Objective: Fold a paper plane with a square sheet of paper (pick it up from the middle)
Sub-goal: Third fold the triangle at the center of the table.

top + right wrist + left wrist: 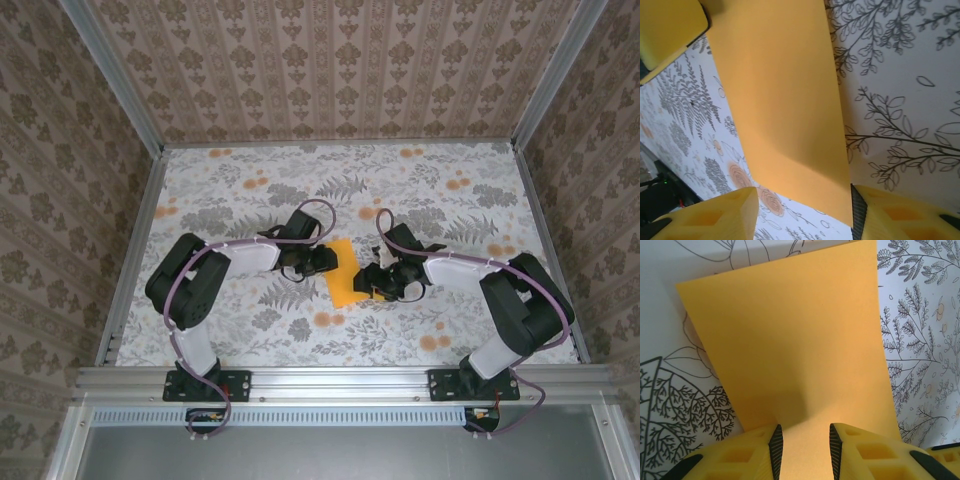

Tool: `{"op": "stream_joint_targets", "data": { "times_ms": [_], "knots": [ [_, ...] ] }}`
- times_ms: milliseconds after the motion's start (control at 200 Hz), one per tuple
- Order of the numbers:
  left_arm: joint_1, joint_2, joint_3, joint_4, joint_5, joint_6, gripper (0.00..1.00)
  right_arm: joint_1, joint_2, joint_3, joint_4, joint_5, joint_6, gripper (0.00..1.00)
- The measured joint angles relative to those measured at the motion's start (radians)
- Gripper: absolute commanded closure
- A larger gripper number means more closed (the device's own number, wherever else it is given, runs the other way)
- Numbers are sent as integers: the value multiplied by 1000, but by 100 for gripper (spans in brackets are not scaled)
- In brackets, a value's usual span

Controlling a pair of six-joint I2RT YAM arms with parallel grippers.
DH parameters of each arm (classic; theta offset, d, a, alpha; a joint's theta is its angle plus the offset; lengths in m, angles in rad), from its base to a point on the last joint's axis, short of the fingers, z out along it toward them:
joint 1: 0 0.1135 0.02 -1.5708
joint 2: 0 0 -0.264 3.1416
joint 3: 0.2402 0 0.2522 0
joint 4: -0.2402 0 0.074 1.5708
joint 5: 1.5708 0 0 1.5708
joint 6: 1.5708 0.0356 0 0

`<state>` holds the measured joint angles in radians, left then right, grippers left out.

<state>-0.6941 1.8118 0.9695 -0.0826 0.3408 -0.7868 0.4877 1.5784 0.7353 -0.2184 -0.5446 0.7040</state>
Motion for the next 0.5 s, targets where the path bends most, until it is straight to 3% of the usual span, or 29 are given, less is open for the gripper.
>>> {"op": "stream_joint_targets", "data": {
  "times_ms": [145,500],
  "knots": [
    [0,0,0,0,0,0,66,-5,-6,-31,36,-15,47,59],
    [0,0,0,0,0,0,66,-26,-84,-60,50,-7,148,90]
  ]
}}
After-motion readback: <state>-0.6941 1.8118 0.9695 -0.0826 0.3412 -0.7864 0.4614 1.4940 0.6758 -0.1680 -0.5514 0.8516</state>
